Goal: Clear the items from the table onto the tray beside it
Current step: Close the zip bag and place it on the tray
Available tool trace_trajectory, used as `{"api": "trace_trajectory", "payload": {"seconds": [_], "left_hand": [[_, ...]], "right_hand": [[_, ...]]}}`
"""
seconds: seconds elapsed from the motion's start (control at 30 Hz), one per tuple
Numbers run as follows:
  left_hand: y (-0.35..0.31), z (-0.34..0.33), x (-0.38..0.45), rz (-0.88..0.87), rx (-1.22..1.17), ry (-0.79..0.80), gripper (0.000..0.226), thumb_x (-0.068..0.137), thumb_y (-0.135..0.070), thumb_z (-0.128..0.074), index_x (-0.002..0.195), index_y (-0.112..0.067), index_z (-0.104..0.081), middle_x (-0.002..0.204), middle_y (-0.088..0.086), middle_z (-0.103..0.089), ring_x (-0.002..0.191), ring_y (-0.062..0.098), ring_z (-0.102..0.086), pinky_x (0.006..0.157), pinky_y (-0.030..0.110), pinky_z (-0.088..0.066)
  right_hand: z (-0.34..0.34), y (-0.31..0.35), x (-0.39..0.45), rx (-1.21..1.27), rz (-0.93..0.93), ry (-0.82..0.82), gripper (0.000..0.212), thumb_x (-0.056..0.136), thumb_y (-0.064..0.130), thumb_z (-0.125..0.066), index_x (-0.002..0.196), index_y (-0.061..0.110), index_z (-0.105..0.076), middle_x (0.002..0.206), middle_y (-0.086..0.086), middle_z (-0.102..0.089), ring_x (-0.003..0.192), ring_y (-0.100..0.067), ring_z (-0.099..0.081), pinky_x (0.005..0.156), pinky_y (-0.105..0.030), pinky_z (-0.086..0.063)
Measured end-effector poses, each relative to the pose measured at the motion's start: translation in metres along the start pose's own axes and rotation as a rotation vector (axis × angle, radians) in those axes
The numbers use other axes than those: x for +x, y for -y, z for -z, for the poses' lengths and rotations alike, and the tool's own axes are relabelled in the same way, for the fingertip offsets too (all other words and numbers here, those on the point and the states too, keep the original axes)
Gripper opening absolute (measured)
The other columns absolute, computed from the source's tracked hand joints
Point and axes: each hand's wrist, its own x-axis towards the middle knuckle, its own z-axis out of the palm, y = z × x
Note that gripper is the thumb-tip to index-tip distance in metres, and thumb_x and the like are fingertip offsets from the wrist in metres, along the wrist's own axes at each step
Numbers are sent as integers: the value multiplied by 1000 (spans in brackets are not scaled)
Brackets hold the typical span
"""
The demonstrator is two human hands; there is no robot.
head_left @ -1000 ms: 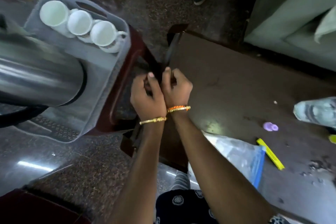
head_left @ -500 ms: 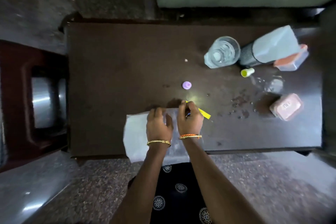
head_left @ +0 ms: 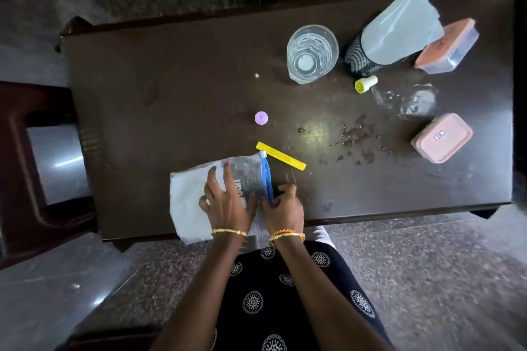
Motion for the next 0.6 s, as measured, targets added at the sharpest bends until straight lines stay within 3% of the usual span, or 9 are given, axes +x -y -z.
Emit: {"api": "trace_trajectory", "payload": {"seconds": [0.1,0.2,0.23,0.3,0.33,0.4,0.47,0.53,0.6], "left_hand": [[7,23,28,-127,66,5,95,60,-33,-71,143,-20,-27,151,10,-24,134,37,-27,98,52,-31],[16,54,60,-283,49,43,73,62,-28,-70,130,-24,-45,140,1,-41,138,31,-24,103,53,-24],[21,63,69,-294,-16,80,64,64,-29,-69,125,-26,-50,131,-1,-51,132,29,-35,102,49,-27],[33,83,84,-233,-270,205,48,67,-30,-72,112,-26,-56,106,-3,-64,101,25,-57,91,36,-42],[41,93,90,-184,-409,291,41,69,-27,-75,106,-27,-57,95,-7,-67,87,20,-61,81,29,-48],[61,106,97,-133,-582,418,20,72,-26,-78,86,-31,-65,75,-18,-69,72,7,-61,65,13,-49],[78,114,99,-114,-674,433,8,75,-29,-76,72,-33,-70,63,-18,-69,63,-1,-61,58,8,-45],[92,119,96,-97,-828,437,8,77,-27,-72,72,-34,-72,69,-20,-72,67,-6,-64,64,7,-48],[103,119,92,-56,-1009,455,5,76,-28,-69,78,-29,-73,77,-17,-74,77,-1,-67,72,14,-52]], "right_hand": [[11,17,11,-12,115,19,10,76,13,-63,78,4,-60,91,-20,-60,89,-38,-56,78,-44,-47],[29,41,18,-30,232,123,14,73,13,-65,71,13,-51,83,-13,-54,76,-29,-50,71,-30,-44],[37,49,21,-28,283,176,18,73,13,-67,69,13,-49,74,-9,-51,66,-25,-47,64,-25,-40],[53,67,27,-7,351,275,16,74,12,-68,71,10,-52,66,-2,-47,56,-14,-40,56,-16,-37],[59,77,30,13,379,321,13,75,11,-68,74,10,-55,67,-1,-49,57,-12,-42,59,-15,-38],[69,94,35,73,428,374,9,76,8,-69,81,12,-62,73,-4,-59,67,-15,-50,69,-26,-44],[77,105,37,161,466,285,15,76,8,-72,89,12,-65,85,-7,-68,76,-16,-59,74,-28,-47],[82,109,35,307,492,104,23,75,8,-76,94,9,-64,89,2,-68,77,0,-61,70,-16,-48],[81,104,34,503,426,31,33,74,4,-76,103,9,-59,91,10,-62,73,13,-58,66,-7,-47]]}}
